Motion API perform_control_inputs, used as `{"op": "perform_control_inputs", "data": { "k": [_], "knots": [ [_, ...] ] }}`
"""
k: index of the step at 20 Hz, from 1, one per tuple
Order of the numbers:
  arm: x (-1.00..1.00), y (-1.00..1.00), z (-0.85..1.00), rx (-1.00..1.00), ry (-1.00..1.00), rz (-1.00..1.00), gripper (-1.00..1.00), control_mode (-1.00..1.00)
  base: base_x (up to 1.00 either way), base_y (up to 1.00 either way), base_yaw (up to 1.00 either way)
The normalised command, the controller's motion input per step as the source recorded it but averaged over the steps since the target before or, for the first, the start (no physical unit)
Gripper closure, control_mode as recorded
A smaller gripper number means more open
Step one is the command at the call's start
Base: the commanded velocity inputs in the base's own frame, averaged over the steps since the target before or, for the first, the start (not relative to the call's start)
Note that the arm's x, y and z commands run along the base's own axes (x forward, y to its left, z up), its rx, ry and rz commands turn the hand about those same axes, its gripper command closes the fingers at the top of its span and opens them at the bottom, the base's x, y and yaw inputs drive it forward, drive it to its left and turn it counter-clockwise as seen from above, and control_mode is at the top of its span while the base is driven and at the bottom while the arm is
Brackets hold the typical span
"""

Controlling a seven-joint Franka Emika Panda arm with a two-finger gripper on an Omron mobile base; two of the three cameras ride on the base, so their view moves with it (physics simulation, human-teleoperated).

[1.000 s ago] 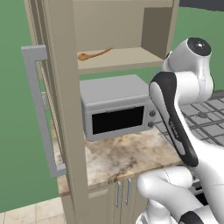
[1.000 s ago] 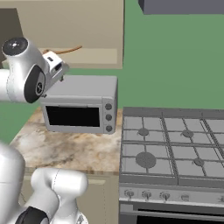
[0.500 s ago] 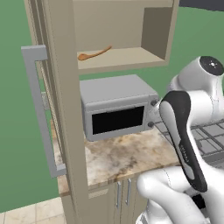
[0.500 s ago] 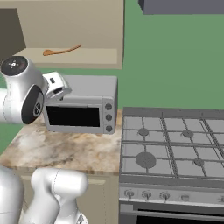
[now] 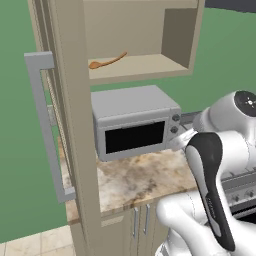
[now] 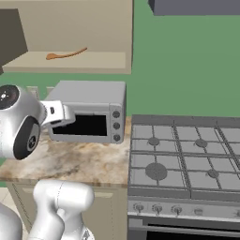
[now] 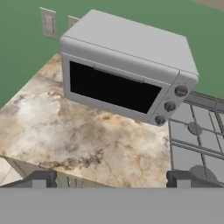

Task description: Organize the utensils by type. Pick up the wooden spoons from the counter and place them in the open cabinet. Then pick up the metallic utensils from the counter and place them in the open drawer.

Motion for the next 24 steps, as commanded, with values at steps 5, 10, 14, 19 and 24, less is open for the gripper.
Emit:
{"op": "perform_control_inputs", "data": {
  "k": [5,10,14,19,24],
  "knots": [
    [0.0,0.0,0.0,0.0,0.0,0.0,-1.0,-1.0,0.0,0.0,0.0],
    [-0.13,-0.02,0.0,0.0,-0.02,-0.01,-1.0,1.0,-0.21,-0.05,-0.03],
    [0.0,0.0,0.0,0.0,0.0,0.0,-1.0,1.0,-0.68,-0.31,-0.19],
    [0.0,0.0,0.0,0.0,0.0,0.0,-1.0,1.0,-0.14,-0.11,-0.84],
    [0.0,0.0,0.0,0.0,0.0,0.0,-1.0,1.0,0.0,0.0,-1.0]
  ]
}}
